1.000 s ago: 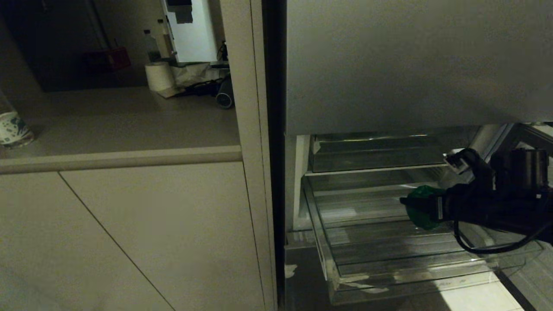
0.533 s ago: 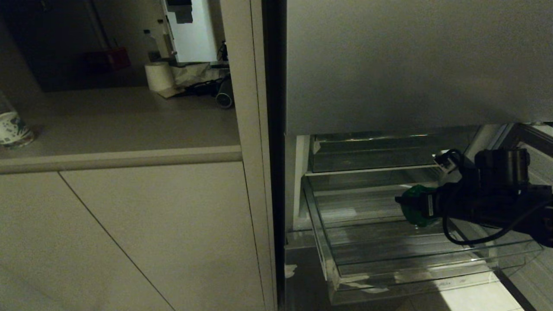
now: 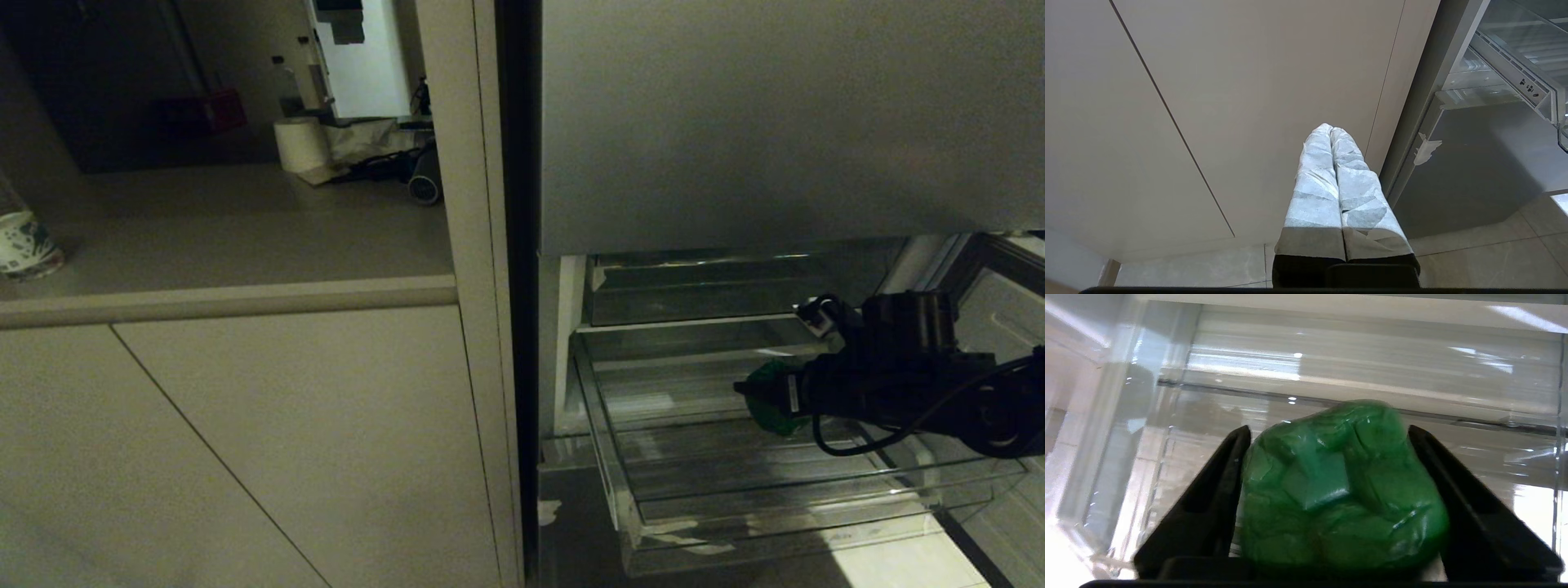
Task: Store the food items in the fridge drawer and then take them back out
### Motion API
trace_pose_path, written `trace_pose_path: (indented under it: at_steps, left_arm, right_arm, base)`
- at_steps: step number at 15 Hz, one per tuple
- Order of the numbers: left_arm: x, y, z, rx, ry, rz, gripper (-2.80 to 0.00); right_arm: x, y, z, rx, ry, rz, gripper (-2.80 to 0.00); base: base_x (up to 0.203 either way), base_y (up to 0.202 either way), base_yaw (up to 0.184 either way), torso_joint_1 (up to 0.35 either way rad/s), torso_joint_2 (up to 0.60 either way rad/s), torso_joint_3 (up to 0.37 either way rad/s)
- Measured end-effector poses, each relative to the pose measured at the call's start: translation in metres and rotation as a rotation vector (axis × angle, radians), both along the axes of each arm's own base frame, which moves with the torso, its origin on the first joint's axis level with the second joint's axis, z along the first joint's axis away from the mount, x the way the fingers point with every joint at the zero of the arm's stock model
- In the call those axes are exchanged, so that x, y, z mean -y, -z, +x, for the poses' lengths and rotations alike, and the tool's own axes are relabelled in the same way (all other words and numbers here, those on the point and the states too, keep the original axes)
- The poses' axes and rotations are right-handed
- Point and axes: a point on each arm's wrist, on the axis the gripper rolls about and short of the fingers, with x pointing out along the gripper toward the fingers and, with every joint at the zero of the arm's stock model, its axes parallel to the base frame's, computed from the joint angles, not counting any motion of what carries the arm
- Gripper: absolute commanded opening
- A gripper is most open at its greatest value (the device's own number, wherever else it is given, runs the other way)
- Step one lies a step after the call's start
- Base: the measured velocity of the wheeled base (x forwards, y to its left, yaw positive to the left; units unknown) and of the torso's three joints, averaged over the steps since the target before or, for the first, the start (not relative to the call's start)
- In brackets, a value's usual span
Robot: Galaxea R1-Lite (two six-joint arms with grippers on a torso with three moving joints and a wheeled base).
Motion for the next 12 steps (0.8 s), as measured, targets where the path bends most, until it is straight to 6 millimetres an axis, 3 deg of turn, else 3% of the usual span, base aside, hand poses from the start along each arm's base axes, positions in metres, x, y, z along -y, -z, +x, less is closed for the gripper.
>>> trace_pose_path:
  at_steps: [7, 8, 12]
  left_arm:
    - [0.000, 0.000, 0.000, 0.000, 0.000, 0.000, -2.80]
    - [0.000, 0.000, 0.000, 0.000, 0.000, 0.000, -2.80]
    - [0.000, 0.000, 0.000, 0.000, 0.000, 0.000, -2.80]
  right_arm:
    - [0.000, -0.002, -0.007, 0.035, 0.010, -0.005, 0.00]
    - [0.001, -0.006, -0.013, 0.061, 0.016, -0.009, -2.80]
    - [0.003, -0.037, -0.060, 0.207, 0.047, -0.042, -2.80]
  base:
    - [0.000, 0.000, 0.000, 0.000, 0.00, 0.000]
    - [0.000, 0.000, 0.000, 0.000, 0.00, 0.000]
    - [0.000, 0.000, 0.000, 0.000, 0.00, 0.000]
